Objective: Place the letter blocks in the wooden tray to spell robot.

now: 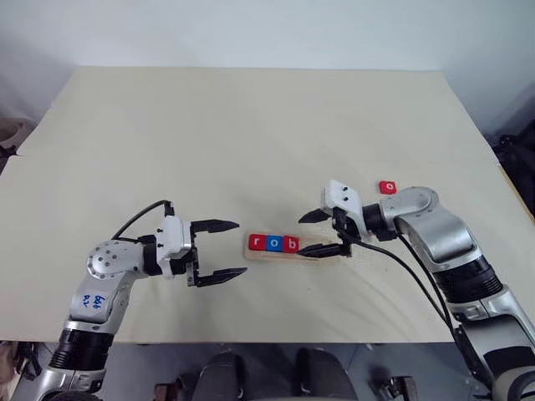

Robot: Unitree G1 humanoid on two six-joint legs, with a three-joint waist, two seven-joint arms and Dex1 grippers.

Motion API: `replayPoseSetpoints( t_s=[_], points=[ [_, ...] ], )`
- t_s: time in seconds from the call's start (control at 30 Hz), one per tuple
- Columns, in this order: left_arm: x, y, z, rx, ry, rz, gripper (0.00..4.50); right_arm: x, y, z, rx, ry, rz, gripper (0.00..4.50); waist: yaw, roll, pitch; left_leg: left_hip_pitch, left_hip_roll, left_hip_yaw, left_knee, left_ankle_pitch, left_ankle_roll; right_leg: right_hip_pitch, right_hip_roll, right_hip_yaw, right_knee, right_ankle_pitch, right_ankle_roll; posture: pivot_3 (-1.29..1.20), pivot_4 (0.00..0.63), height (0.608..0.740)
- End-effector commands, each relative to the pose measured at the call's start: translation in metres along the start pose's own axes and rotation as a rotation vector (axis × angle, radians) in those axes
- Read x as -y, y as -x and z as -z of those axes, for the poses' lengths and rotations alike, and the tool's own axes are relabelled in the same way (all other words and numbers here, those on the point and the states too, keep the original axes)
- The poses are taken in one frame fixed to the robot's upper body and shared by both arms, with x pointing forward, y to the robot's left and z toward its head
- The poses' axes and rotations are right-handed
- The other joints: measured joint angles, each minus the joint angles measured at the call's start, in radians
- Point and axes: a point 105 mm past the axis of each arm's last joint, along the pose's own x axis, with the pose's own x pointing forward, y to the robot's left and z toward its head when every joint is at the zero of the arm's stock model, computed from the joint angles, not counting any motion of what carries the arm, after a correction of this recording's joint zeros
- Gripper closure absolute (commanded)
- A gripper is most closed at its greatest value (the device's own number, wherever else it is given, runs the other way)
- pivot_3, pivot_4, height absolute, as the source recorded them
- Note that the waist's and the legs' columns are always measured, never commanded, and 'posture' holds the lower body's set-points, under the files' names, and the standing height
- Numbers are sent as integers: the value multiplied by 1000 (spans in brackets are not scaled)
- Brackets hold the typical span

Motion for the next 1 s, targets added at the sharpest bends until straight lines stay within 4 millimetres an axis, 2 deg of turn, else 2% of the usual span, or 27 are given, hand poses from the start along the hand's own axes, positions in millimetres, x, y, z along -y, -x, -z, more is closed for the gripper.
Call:
replayPoseSetpoints(
  t_s=[0.03,0.3,0.47,0.77,0.93,1.0],
  points=[
    [-1,-3,-5,20,-22,10,0,-3,-5,-17,48,30,7,1635,-3,0,0,0,0,0,0,0,0,0,0,0,0,0,0,0,150,740],
    [-1,-3,-5,17,-24,9,0,-2,-31,-24,35,40,11,4459,-1,0,0,0,0,0,0,0,0,0,0,0,0,0,0,0,150,740],
    [0,-2,-5,16,-24,0,0,-5,-39,-22,23,40,-2,4459,0,0,0,0,0,0,0,0,0,0,0,0,0,0,0,0,150,740],
    [-1,0,-6,10,-31,-14,0,-4,-32,-5,-18,27,-4,4459,0,0,0,0,0,0,0,0,0,0,0,0,0,0,0,0,150,740],
    [-2,0,-7,12,-33,-15,0,-6,-32,-9,8,22,-12,4459,-1,0,0,0,0,0,0,0,0,0,0,0,0,0,0,0,150,740],
    [-2,0,-7,11,-34,-14,0,-9,-30,-18,60,24,-27,4459,0,0,0,0,0,0,0,0,0,0,0,0,0,0,0,0,150,740]
  ],
)
